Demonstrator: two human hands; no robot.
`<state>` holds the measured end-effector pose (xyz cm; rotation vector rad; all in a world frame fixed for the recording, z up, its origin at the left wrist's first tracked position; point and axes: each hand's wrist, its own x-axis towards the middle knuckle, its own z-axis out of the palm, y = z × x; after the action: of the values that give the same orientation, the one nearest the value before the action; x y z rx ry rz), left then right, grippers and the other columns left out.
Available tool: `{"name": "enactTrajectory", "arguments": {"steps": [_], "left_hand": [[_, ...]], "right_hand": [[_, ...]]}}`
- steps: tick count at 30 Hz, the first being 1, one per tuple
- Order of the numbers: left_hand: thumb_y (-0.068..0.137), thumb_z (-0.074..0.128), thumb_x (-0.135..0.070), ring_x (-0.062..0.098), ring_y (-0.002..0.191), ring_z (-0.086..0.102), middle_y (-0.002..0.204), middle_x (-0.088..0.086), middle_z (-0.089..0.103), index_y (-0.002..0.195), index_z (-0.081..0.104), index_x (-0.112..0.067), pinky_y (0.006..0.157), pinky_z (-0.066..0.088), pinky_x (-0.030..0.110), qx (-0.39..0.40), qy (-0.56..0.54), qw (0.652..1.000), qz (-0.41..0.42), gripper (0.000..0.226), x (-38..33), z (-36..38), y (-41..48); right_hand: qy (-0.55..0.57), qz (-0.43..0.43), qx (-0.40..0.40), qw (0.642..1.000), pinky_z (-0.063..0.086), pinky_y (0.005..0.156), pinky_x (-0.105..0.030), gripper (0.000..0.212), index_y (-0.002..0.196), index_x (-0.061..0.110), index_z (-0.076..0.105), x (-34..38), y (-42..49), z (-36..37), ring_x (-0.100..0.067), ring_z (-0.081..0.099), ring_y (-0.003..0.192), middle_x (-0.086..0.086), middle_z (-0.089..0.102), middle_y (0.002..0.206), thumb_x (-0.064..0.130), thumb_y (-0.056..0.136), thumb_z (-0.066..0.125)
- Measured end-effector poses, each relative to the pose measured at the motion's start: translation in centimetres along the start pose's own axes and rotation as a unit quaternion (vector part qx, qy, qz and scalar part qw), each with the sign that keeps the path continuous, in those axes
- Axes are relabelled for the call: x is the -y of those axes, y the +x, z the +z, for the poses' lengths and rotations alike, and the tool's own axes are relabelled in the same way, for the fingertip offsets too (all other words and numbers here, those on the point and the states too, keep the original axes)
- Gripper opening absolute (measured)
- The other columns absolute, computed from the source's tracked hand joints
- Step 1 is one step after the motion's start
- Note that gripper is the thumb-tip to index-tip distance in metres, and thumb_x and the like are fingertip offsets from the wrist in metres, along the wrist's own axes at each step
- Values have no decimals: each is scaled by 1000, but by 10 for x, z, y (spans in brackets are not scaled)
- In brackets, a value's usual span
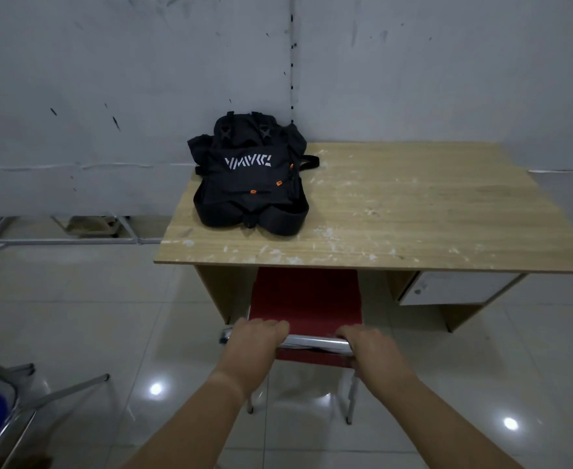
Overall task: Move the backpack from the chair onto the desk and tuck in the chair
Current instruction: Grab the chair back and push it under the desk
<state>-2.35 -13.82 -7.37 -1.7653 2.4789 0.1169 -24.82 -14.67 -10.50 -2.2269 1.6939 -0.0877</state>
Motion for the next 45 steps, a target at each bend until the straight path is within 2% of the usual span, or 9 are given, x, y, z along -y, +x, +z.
{"name": "enactTrajectory", "arguments": {"steps": [7,15,18,20,24,28,33,42,45], "left_hand": [[74,62,-8,21,70,62,77,-5,64,87,54,-27,61,32,32,-34,-12,999,28,24,9,-6,52],[37,84,-18,12,45,58,53,-7,59,69,60,-28,48,41,23,-17,-12,994,106,41,-16,-20,89],[32,82,-19,10,46,57,53,-10,58,69,58,-29,49,42,22,10,-17,991,129,46,-19,-8,88],[31,81,-19,10,45,56,53,-10,58,69,58,-28,50,42,21,7,-23,991,130,45,-20,-3,90],[34,79,-15,14,46,57,54,-6,58,68,57,-26,49,42,22,-11,-20,989,146,42,-9,-9,99],[48,83,-18,16,47,60,56,-4,61,69,60,-25,49,48,26,-30,-6,994,103,32,11,-17,122],[73,62,-10,27,76,65,83,1,68,91,58,-21,70,41,34,-20,-13,999,41,21,27,-19,158],[76,60,-9,23,85,62,92,-2,66,96,56,-22,75,39,34,-6,-16,999,47,24,32,-16,163],[79,59,-11,24,89,60,96,-2,64,100,53,-23,77,38,36,10,-19,999,26,25,29,-16,162]], "right_hand": [[-40,-5,-12,999,51,67,-33,40,102,34,65,-24,49,-25,-19,63,83,6,66,92,12,68,71],[-101,-4,19,995,47,68,-30,28,105,35,59,-65,64,-63,-15,65,91,8,68,97,29,78,63],[-94,2,49,994,43,67,-28,33,111,38,57,-73,57,-55,-14,64,95,9,69,103,28,79,60],[-84,16,53,995,48,71,-28,34,112,39,57,-76,55,-51,-13,64,94,10,69,102,29,79,60],[-83,26,51,995,49,66,-32,27,103,34,57,-71,59,-53,-17,64,87,5,68,94,27,77,62],[-70,11,21,997,45,63,-34,19,92,27,60,-57,88,-57,-20,64,83,2,67,87,20,74,63],[-62,3,-8,998,45,66,-33,31,99,25,63,-59,133,-60,-24,63,85,0,68,92,9,73,55],[-51,-21,-8,998,48,63,-35,32,98,26,63,-68,139,-59,-23,61,80,1,66,89,7,73,61],[-60,-11,-9,998,42,58,-33,32,98,23,62,-65,138,-59,-23,59,76,0,65,88,3,72,60]]}}
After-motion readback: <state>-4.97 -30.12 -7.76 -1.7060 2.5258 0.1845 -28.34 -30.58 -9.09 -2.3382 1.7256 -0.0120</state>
